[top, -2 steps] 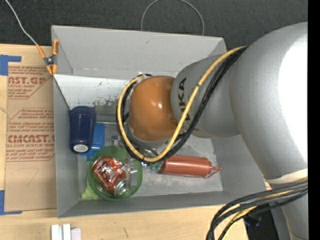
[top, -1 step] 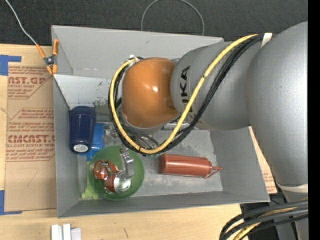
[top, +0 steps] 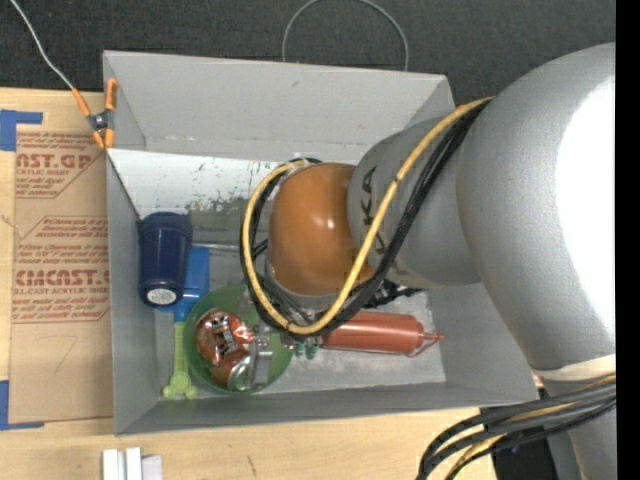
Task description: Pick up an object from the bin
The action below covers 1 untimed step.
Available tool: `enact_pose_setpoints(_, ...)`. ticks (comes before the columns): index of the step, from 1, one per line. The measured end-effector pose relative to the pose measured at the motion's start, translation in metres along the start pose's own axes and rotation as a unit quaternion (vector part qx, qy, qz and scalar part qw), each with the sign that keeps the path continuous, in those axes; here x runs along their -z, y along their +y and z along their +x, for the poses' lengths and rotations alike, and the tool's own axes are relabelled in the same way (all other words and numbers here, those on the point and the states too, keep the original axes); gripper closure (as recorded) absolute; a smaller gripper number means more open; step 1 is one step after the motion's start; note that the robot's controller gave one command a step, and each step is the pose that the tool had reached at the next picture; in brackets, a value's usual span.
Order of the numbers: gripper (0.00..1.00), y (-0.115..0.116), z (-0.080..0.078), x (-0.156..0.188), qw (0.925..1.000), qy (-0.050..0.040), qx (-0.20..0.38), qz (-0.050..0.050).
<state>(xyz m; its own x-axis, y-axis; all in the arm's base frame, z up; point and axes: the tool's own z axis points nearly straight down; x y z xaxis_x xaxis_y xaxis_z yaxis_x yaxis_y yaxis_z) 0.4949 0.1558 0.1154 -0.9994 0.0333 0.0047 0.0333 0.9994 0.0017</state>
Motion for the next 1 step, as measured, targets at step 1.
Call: enact_pose_setpoints(1,0.0,0.0305,-0.0033,-0.0379,0.9393,-0.0119,0.343,0.0)
